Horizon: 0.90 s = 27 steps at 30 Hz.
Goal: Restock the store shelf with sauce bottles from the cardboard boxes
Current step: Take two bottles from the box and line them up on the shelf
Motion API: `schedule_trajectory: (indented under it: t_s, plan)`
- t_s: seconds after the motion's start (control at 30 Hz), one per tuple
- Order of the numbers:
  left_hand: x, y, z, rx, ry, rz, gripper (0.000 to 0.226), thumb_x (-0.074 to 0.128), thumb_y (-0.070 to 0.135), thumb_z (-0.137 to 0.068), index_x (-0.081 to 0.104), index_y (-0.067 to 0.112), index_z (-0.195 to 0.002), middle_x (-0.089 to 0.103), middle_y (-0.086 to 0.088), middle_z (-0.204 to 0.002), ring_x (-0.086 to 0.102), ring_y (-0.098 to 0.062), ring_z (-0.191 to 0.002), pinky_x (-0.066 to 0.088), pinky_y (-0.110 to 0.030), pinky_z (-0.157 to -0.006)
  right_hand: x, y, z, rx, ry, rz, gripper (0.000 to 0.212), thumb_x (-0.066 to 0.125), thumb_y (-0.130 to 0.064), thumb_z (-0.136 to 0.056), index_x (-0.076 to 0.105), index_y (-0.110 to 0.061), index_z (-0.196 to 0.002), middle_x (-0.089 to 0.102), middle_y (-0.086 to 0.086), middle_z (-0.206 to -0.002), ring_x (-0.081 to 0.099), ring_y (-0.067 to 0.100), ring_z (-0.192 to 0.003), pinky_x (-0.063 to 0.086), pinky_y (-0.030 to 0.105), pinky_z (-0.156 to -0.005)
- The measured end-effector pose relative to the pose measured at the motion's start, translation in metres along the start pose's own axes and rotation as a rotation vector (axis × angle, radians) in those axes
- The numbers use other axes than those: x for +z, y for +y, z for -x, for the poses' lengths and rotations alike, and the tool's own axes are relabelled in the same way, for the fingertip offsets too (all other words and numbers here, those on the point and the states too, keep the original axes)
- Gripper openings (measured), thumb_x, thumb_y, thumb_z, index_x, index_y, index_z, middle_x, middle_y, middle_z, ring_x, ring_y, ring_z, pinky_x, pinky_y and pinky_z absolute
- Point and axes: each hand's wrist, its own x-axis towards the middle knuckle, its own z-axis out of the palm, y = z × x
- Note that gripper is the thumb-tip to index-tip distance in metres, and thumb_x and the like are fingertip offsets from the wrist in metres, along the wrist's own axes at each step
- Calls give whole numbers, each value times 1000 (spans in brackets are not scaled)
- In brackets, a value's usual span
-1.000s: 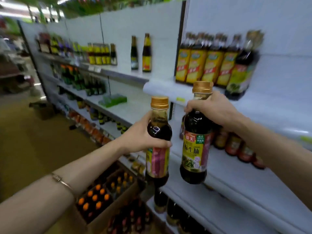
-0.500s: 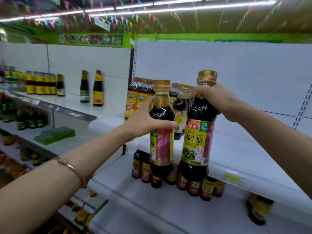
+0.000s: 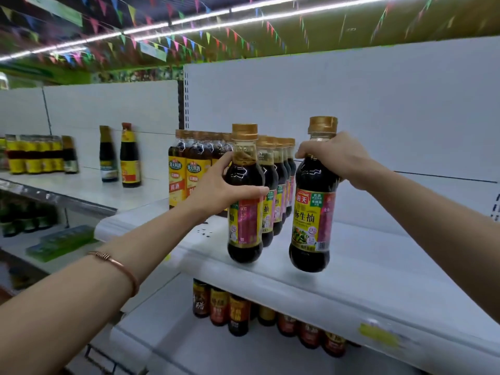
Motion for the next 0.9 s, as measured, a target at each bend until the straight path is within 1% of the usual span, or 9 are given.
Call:
schedule_trajectory:
  t_s: [0.17, 0.27, 0.4, 0.47, 0.53, 0.6, 0.7, 0.8, 0.9]
  plan:
    - [5, -9, -14, 28, -20, 30, 102, 85, 63, -48, 45, 31, -136, 56, 8, -133, 55, -14, -120, 51, -43, -97, 19, 24, -19, 34, 4, 47, 25, 74, -33, -68, 65, -11, -74, 66, 6, -76, 64, 21, -67, 50, 31, -57]
    - [11, -17, -19, -1, -40, 102, 93, 88, 51, -52, 40, 33, -129, 60, 6, -120, 64, -15, -106, 57, -42, -87, 28, 34, -26, 54, 23, 67, 27, 74, -34, -67, 66, -9, -73, 68, 8, -77, 66, 23, -70, 50, 33, -59]
    - [23, -28, -20, -31, -14, 146, 85, 84, 55, -54, 41, 28, -123, 62, 12, -112, 63, -7, -101, 53, -35, -91, 31, 39, -31, 69, 93, 96, 28, 71, -35, -72, 62, -8, -73, 65, 7, -74, 61, 23, -70, 50, 37, -65]
    - [31, -32, -19, -44, -28, 206, 76, 82, 50, -61, 42, 29, -122, 62, 13, -112, 62, -7, -102, 51, -35, -93, 32, 43, -28, 43, 128, 119, 30, 68, -38, -78, 63, -8, -76, 64, 5, -74, 59, 21, -70, 47, 33, -65]
    - [38, -37, -18, -36, -31, 259, 75, 81, 49, -64, 44, 27, -126, 63, 11, -115, 62, -9, -106, 51, -39, -96, 32, 48, -20, 32, 148, 108, 33, 64, -43, -84, 65, -10, -80, 67, 2, -79, 61, 18, -75, 46, 30, -66]
    - [43, -40, -16, -16, -26, 294, 75, 80, 46, -67, 45, 26, -130, 64, 10, -114, 63, -6, -104, 52, -39, -95, 31, 51, -9, 33, 151, 71, 39, 61, -51, -85, 68, -12, -85, 69, 4, -88, 64, 18, -83, 50, 33, -74]
    - [44, -41, -14, 21, -19, 303, 78, 82, 47, -64, 45, 29, -130, 63, 11, -117, 62, -5, -105, 52, -35, -92, 32, 47, 2, 32, 142, 69, 42, 61, -56, -84, 70, -15, -89, 70, 2, -92, 65, 16, -88, 52, 36, -81]
    - [45, -41, -10, 78, 26, 311, 71, 81, 38, -70, 47, 27, -131, 62, 13, -117, 61, 2, -105, 51, -25, -90, 35, 43, 8, 34, 115, 66, 33, 64, -55, -83, 67, -22, -88, 68, -6, -87, 63, 9, -85, 51, 31, -74]
    - [44, -35, -6, 145, 55, 308, 71, 78, 37, -69, 46, 24, -131, 59, 15, -118, 57, 7, -107, 48, -15, -89, 32, 42, 17, 64, -22, -9, 25, 65, -55, -82, 60, -31, -89, 67, -9, -91, 64, 9, -86, 50, 30, -71]
